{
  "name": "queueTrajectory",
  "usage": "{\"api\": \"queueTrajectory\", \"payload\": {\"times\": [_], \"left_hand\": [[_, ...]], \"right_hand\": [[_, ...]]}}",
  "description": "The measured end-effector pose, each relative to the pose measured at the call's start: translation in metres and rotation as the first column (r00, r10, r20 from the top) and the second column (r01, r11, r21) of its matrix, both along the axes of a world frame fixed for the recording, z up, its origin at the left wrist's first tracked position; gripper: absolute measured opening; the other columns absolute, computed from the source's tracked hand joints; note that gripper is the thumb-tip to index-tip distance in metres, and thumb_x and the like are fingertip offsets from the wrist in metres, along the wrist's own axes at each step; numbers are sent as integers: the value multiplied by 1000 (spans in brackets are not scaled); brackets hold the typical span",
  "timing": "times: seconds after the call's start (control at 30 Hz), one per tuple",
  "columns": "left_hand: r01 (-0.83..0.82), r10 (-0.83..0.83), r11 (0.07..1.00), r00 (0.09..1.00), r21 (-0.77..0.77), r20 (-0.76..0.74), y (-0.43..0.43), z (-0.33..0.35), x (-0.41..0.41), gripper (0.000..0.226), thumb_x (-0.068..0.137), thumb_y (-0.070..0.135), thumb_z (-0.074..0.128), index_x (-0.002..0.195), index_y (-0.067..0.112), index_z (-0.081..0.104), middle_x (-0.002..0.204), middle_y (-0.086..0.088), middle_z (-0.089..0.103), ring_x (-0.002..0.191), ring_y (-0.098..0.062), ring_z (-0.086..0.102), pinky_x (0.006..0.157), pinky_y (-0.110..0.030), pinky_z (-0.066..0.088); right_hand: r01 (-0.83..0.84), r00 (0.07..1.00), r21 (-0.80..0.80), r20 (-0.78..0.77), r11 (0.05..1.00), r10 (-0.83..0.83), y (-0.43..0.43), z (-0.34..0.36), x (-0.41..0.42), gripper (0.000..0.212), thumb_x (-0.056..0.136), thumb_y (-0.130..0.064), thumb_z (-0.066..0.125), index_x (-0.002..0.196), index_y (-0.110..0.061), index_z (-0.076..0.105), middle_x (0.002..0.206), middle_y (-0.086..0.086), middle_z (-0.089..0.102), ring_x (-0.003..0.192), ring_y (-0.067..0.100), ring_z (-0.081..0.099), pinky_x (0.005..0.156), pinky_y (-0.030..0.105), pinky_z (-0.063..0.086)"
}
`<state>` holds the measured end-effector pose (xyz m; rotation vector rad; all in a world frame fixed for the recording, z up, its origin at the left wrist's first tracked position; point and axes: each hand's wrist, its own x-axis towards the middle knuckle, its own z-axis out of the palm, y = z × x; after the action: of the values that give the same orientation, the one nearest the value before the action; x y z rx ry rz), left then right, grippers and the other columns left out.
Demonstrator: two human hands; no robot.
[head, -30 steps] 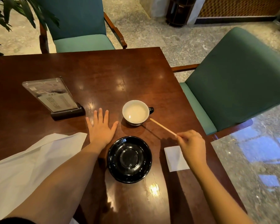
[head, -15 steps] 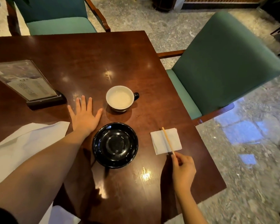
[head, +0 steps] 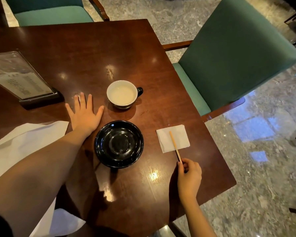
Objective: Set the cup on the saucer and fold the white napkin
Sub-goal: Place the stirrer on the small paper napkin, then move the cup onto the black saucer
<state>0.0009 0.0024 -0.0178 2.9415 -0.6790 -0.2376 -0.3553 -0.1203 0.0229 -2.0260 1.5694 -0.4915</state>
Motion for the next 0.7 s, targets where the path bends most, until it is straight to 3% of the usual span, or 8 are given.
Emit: {"api": "queueTrajectory", "payload": {"times": [0.2,0.37,0.53,0.7], "left_hand": [[1,-1,1000,1000,-9,-3,1,-1,1,79,85,71,5,149,25,7,159,-5,-1,145,-25,-7,114,-56,-5],[-1,1,1000,1000,-4,1,0,-1,2,79,85,71,5,149,25,7,159,-5,-1,145,-25,-7,114,-56,-5],[-7,7,1000,1000,-6,11,1,-1,1,77,86,69,8,149,25,6,159,-5,1,145,-25,-6,114,-57,-4],[-5,5,1000,1000,-13,17,0,0,-1,73,88,66,11,149,25,5,159,-5,0,145,-24,-7,114,-56,-4]], "right_hand": [[-94,996,3,9,996,94,-10,7,1,18,85,-14,66,102,-9,66,91,-3,54,90,17,53,75,28,45],[-294,956,-2,-13,956,294,-46,22,31,25,87,-18,64,111,-10,61,106,4,59,102,18,53,80,24,42],[-562,827,-27,-37,827,561,-90,45,104,37,89,-20,61,125,-10,56,125,8,58,117,22,49,93,24,36],[-684,725,12,-98,729,682,-110,51,186,47,92,-27,57,136,-14,46,138,6,51,129,22,43,106,38,36]]}}
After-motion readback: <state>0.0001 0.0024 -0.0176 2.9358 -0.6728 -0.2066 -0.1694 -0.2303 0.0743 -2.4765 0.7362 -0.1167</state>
